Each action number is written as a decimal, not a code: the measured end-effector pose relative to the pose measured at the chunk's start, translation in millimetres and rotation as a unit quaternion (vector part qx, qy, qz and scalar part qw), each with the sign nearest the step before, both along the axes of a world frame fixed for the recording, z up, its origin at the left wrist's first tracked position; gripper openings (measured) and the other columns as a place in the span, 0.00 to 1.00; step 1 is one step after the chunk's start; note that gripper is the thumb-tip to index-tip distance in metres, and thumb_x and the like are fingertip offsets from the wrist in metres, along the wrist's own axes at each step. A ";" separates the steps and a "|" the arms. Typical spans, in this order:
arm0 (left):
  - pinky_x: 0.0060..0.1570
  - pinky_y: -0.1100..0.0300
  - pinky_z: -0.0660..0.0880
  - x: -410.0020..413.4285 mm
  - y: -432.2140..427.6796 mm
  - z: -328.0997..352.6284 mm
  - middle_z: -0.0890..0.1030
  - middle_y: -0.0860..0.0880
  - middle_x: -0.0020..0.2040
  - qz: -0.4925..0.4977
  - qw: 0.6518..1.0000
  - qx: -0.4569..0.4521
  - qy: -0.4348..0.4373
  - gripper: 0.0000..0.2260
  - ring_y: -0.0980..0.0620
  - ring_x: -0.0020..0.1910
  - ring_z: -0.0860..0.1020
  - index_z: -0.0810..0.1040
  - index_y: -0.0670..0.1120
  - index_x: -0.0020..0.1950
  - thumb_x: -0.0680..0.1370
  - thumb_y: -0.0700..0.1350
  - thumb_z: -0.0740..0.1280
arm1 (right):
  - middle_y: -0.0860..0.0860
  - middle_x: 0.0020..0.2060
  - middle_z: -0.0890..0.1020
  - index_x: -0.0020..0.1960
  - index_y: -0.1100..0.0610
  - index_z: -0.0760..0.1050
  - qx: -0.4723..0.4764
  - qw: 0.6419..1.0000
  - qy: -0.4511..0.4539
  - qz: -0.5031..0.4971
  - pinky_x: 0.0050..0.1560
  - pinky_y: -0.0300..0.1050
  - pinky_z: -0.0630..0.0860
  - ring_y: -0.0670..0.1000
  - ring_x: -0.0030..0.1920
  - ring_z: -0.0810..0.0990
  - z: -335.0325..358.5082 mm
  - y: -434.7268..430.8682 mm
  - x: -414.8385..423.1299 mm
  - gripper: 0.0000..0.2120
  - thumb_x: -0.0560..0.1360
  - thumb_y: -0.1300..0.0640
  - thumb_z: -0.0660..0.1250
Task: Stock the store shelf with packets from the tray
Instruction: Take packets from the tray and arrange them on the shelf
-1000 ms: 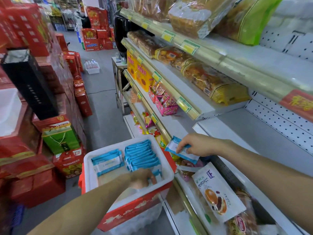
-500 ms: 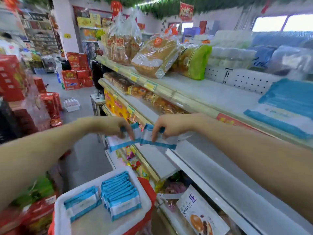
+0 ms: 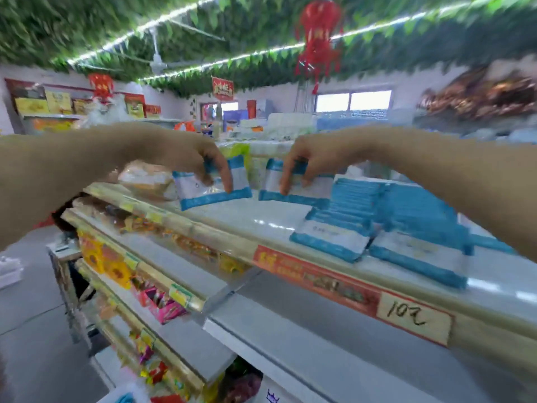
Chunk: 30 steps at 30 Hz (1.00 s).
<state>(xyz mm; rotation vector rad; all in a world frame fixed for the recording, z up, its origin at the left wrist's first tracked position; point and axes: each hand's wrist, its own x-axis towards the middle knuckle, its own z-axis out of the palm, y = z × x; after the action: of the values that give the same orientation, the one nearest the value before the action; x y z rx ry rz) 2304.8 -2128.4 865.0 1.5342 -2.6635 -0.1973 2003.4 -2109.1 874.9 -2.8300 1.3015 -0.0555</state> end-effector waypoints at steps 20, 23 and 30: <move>0.45 0.63 0.75 -317.5 -12.7 15.0 0.82 0.68 0.48 -0.297 0.952 -0.049 0.050 0.14 0.63 0.46 0.80 0.85 0.62 0.47 0.78 0.41 0.74 | 0.42 0.60 0.80 0.45 0.43 0.88 0.034 0.943 -0.009 -0.330 0.61 0.52 0.76 0.51 0.58 0.78 -40.6 90.8 -311.4 0.24 0.74 0.71 0.67; 0.51 0.53 0.75 -331.3 -17.5 15.7 0.83 0.60 0.46 -0.312 0.946 -0.056 0.069 0.11 0.58 0.48 0.81 0.83 0.57 0.44 0.77 0.39 0.75 | 0.44 0.59 0.80 0.44 0.42 0.88 0.040 0.942 0.006 -0.332 0.60 0.52 0.77 0.53 0.57 0.78 -53.3 86.5 -313.4 0.24 0.74 0.71 0.67; 0.51 0.48 0.76 -355.5 -21.0 18.8 0.83 0.50 0.45 -0.338 0.934 -0.065 0.096 0.09 0.46 0.47 0.80 0.81 0.54 0.44 0.77 0.40 0.76 | 0.35 0.50 0.77 0.45 0.44 0.86 0.028 0.950 0.017 -0.311 0.57 0.45 0.76 0.43 0.51 0.76 -70.1 77.1 -301.1 0.22 0.73 0.71 0.66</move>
<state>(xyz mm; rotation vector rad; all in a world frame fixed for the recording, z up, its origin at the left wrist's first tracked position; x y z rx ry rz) 1949.3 -2149.3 883.9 0.4821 -2.8510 -0.1804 1702.3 -2032.0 804.7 -2.2655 2.1021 0.0203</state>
